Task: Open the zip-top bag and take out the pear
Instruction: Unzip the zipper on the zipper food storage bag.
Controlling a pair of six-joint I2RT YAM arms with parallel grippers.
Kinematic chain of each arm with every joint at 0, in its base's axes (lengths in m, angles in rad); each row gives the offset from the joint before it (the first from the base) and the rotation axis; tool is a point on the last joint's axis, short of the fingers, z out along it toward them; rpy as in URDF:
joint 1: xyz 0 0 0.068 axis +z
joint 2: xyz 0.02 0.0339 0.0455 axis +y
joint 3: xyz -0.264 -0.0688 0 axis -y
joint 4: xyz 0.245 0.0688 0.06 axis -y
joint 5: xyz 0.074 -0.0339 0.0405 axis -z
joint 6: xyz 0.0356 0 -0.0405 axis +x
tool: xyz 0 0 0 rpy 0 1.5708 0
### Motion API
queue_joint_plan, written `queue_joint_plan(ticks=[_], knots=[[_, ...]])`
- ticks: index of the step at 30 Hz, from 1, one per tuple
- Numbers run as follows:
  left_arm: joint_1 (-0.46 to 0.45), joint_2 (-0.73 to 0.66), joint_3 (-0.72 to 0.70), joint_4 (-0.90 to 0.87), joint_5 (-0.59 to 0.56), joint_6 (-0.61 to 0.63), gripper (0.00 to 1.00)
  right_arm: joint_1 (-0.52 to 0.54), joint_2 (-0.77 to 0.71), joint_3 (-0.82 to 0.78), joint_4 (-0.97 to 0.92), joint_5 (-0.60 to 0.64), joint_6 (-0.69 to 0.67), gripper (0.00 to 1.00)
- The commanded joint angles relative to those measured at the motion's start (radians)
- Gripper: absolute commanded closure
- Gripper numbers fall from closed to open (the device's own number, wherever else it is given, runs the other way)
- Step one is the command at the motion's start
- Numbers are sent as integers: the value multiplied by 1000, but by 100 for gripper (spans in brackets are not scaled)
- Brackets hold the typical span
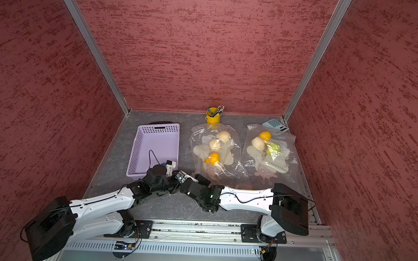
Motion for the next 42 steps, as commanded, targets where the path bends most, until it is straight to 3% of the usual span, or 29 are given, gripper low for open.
queue_joint_plan(ticks=[1, 10, 14, 21, 24, 34, 42], knots=[[2, -16, 11, 4, 16, 2, 100, -8, 13, 4, 31, 30, -12, 54], [1, -18, 14, 11, 26, 0, 100, -18, 36, -2, 48, 32, -22, 72], [3, -18, 17, 11, 32, 1, 100, -18, 35, 0, 52, 39, -27, 73], [9, -25, 21, 12, 37, 5, 100, -20, 30, -9, 29, 67, -17, 87], [22, -33, 22, 23, 39, 6, 100, -20, 14, -33, -2, 76, 13, 88], [122, -30, 94, 15, 114, 37, 100, -27, -190, -132, -148, 77, 223, 86], [212, 3, 205, -2, 181, 60, 100, -27, -276, -95, -450, 139, 557, 87]])
